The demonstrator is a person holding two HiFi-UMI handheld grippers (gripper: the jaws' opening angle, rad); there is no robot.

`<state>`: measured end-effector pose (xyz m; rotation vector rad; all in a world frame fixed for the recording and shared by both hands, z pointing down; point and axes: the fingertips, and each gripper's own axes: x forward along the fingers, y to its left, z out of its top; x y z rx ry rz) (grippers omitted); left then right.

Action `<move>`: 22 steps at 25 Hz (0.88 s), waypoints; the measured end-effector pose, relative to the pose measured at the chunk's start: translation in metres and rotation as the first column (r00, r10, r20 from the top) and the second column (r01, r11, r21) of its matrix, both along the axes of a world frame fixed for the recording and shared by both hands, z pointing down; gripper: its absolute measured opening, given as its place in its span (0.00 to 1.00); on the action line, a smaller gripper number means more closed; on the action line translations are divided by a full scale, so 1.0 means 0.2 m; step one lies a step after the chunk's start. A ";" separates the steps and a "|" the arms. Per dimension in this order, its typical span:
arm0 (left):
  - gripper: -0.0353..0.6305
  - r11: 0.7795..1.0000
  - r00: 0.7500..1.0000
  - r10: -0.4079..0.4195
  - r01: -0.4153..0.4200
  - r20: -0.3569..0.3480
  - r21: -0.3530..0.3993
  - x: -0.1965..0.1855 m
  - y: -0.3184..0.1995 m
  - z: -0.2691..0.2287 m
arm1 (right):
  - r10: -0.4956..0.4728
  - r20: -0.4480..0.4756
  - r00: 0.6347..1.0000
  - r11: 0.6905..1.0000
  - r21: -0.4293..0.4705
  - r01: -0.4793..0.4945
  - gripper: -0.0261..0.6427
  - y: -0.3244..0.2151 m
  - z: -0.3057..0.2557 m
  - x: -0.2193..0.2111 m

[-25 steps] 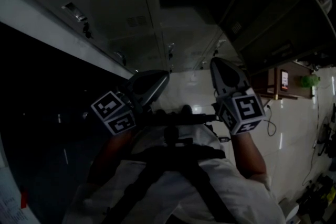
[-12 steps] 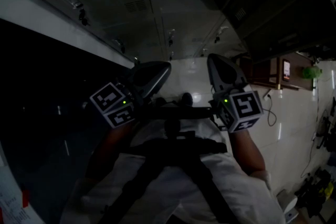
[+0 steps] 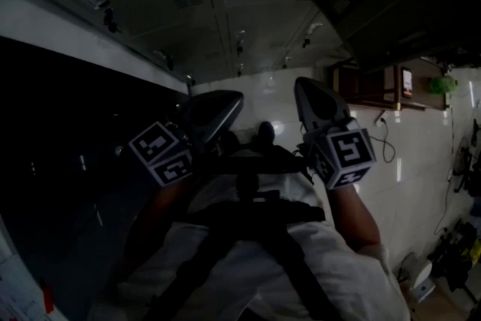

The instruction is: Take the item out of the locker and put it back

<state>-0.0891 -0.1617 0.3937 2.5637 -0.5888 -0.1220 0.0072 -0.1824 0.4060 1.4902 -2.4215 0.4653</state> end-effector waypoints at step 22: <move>0.06 0.994 0.994 -0.103 0.104 0.036 -0.016 0.23 0.62 0.09 | -0.105 0.036 0.994 0.994 -0.011 0.106 0.05 0.60 0.09 0.21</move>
